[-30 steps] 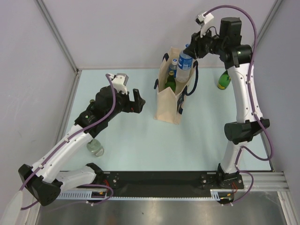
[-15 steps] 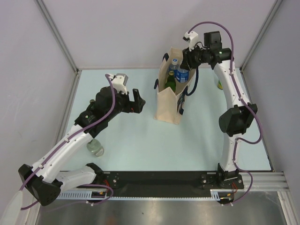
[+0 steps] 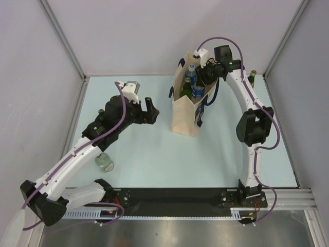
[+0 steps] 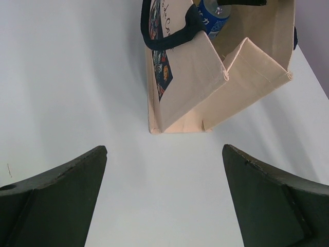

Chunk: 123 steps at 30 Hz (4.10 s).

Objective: Place the beverage into the canvas bag

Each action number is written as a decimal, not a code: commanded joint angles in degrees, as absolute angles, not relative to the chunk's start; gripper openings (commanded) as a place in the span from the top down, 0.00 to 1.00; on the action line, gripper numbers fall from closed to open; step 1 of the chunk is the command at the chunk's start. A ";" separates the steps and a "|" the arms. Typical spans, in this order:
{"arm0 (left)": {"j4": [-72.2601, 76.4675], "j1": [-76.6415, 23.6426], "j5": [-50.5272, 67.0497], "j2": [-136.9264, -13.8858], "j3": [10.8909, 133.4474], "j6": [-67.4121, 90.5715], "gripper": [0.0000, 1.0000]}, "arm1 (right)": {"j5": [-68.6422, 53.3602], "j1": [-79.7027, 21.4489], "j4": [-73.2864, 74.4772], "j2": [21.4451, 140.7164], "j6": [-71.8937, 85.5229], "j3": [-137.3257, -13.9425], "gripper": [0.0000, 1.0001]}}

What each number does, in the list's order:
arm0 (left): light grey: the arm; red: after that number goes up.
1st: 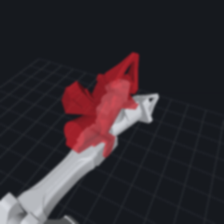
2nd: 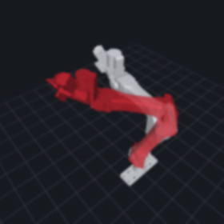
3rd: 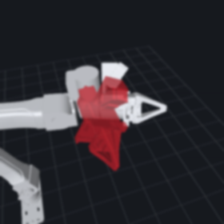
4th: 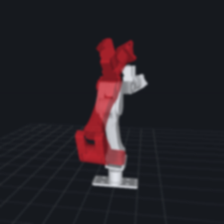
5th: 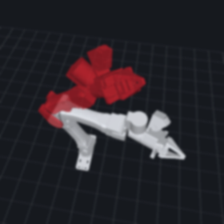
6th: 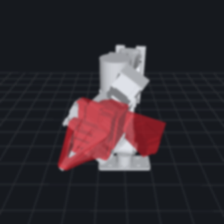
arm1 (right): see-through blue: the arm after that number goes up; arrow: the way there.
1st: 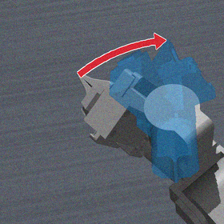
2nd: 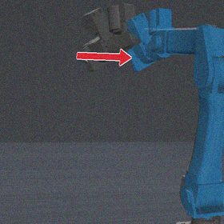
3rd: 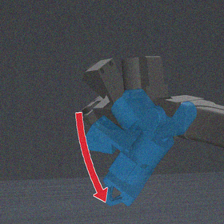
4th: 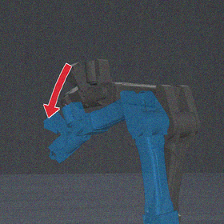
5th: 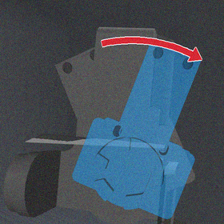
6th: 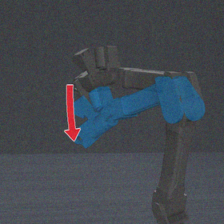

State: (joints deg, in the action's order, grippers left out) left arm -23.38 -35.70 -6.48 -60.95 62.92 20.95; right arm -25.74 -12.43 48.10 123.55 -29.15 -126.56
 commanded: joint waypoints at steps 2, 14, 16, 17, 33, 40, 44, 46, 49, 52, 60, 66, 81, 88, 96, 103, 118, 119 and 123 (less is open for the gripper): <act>-23.20 -35.25 -7.65 -59.50 62.67 22.06 0.00 | -24.79 -12.57 42.71 121.55 -32.08 -125.69 0.89; -25.13 -35.07 -8.35 -59.59 64.42 20.74 0.00 | -27.51 -12.13 43.51 117.16 -30.68 -124.28 0.29; -25.22 -34.98 -8.52 -59.24 64.51 20.65 0.00 | -28.64 -11.95 43.51 115.24 -29.63 -124.63 0.27; -25.57 -34.89 -8.79 -59.24 64.51 20.57 0.00 | -29.09 -11.95 43.42 114.62 -29.27 -124.72 0.27; -29.97 -31.30 -12.57 -55.64 64.69 18.19 0.00 | -47.36 -10.72 45.35 96.53 -28.21 -115.24 0.23; -33.39 -24.62 -14.50 -54.58 64.69 20.74 0.00 | -47.46 -10.46 43.07 85.63 -27.94 -102.40 0.20; -36.37 -21.89 -17.91 -54.75 66.00 22.41 0.00 | -46.32 -9.41 42.98 80.88 -28.39 -96.34 0.19; -37.87 -20.40 -19.33 -55.19 66.44 23.11 0.00 | -46.76 -8.53 42.46 79.64 -27.86 -94.40 0.19; -39.46 -16.97 -20.04 -55.72 66.45 24.52 0.00 | -48.07 -5.72 40.53 77.44 -25.49 -91.06 0.19; -39.73 -12.75 -19.51 -56.34 65.57 25.93 0.00 | -49.39 -2.91 39.20 76.12 -23.30 -88.77 0.19; -39.03 -3.35 -19.78 -62.74 65.21 26.72 0.00 | -49.92 -0.62 37.53 73.57 -21.89 -85.26 0.19; -35.60 1.66 -15.30 -69.07 64.87 24.79 0.04 | -50.27 1.14 37.35 73.04 -21.27 -84.55 0.19; -32.61 3.25 -11.16 -78.75 67.24 24.17 0.37 | -50.89 3.69 36.12 71.81 -19.51 -82.35 0.19; -33.66 3.16 -12.83 -79.37 68.20 21.98 0.44 | -51.24 3.78 35.77 71.98 -19.16 -81.91 0.19; -34.54 3.16 -12.83 -79.72 69.34 19.87 0.45 | -51.50 3.78 35.25 72.16 -18.63 -81.83 0.19; -35.15 2.81 -12.04 -80.42 70.31 19.16 0.50 | -51.59 3.78 35.24 72.16 -18.63 -81.83 0.19; -35.25 1.85 -11.78 -80.60 70.40 17.58 0.61 | -51.86 3.78 35.16 72.16 -18.54 -81.91 0.19; -35.33 1.76 -11.69 -80.51 70.40 17.49 0.66 | -51.77 3.78 35.16 72.16 -18.54 -81.91 0.19; -35.33 1.58 -10.73 -80.07 71.10 16.61 0.78 | -51.77 3.69 35.07 72.16 -18.54 -81.91 0.19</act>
State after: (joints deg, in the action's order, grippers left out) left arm -35.29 1.98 -11.73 -80.60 68.12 18.06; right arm -50.50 3.53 37.32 73.45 -19.05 -81.73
